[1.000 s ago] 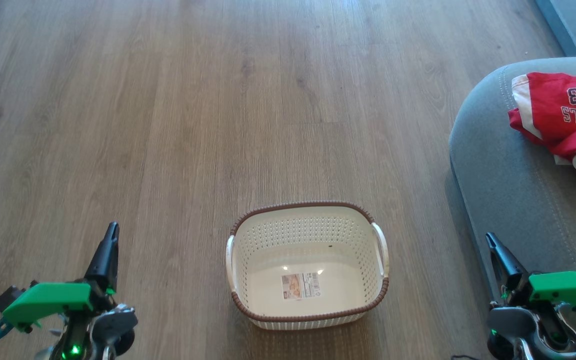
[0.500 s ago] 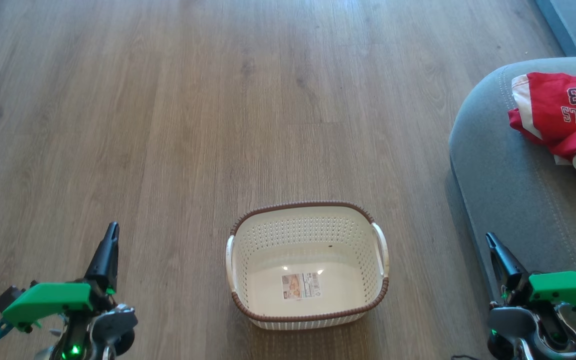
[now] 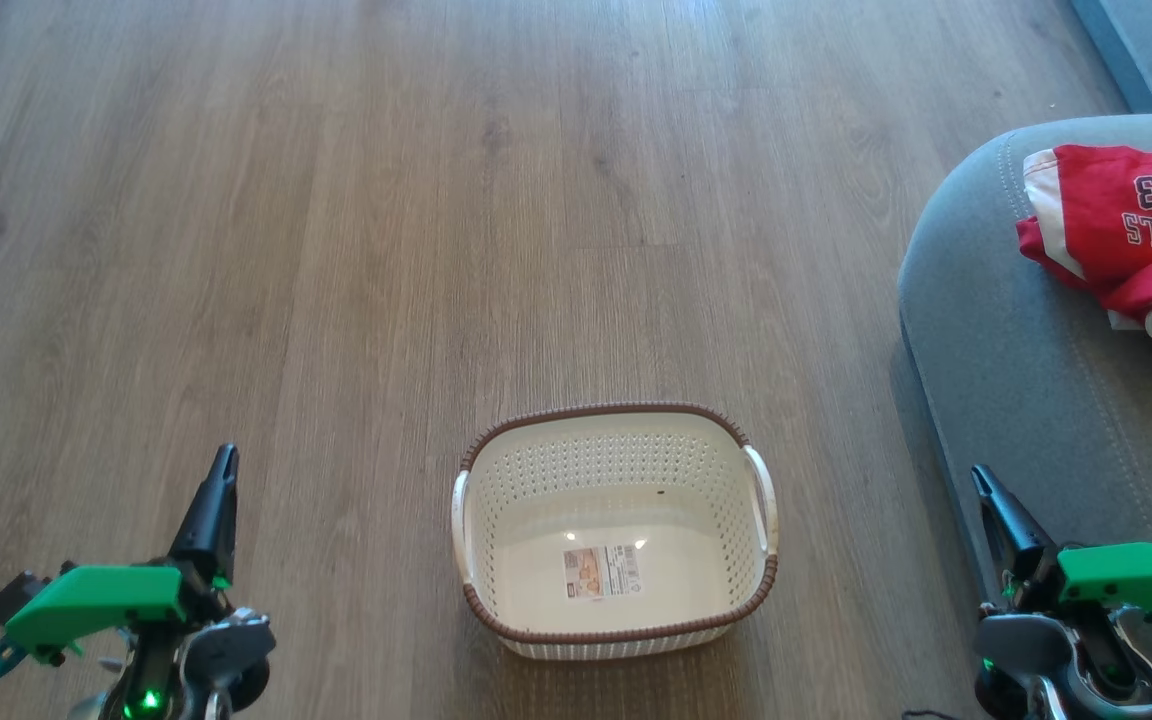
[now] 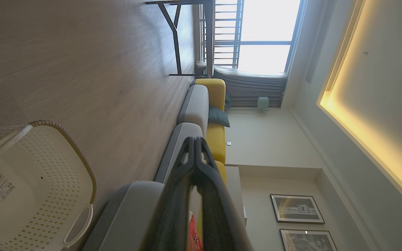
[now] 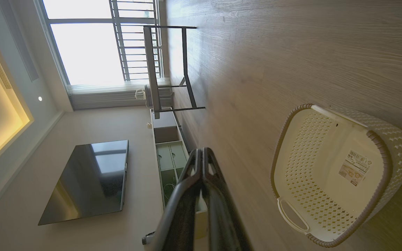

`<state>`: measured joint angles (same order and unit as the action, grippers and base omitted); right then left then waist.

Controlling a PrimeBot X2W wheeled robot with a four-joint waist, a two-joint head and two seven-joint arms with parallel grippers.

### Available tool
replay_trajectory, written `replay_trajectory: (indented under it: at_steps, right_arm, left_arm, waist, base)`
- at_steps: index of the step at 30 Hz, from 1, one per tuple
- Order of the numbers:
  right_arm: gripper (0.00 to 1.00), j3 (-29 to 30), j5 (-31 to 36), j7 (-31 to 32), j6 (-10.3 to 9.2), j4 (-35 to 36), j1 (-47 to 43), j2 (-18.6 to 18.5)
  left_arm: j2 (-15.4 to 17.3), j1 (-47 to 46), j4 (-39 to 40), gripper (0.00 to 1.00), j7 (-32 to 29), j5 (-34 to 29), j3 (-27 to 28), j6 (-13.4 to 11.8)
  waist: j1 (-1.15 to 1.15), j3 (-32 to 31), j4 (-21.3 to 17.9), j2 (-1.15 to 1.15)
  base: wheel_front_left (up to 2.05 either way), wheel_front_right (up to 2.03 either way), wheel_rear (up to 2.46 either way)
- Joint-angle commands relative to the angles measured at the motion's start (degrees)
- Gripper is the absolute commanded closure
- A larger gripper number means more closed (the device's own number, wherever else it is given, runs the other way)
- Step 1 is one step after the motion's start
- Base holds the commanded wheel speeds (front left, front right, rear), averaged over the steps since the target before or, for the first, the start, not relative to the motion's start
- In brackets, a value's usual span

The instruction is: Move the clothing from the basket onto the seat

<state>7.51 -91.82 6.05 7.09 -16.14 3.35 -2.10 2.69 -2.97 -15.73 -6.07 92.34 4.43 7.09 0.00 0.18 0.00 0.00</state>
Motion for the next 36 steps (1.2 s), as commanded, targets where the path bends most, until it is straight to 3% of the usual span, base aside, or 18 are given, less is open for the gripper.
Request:
replay_trajectory:
  at_steps: [1, 36]
  right_arm:
    - [1.0, -1.0, -0.4, 0.4, 0.4, 2.1, 2.8, -0.8]
    - [1.0, -1.0, -0.4, 0.4, 0.4, 2.1, 2.8, -0.8]
  left_arm:
    - [0.2, -3.2, 1.7, 1.0, -0.4, -0.2, 2.1, 0.4]
    - [0.2, -3.2, 1.7, 1.0, -0.4, -0.2, 2.1, 0.4]
  waist:
    - [0.0, 0.0, 0.0, 0.0]
    - [0.0, 0.0, 0.0, 0.0]
  base:
    - [0.0, 0.0, 0.0]
    - [0.0, 0.0, 0.0]
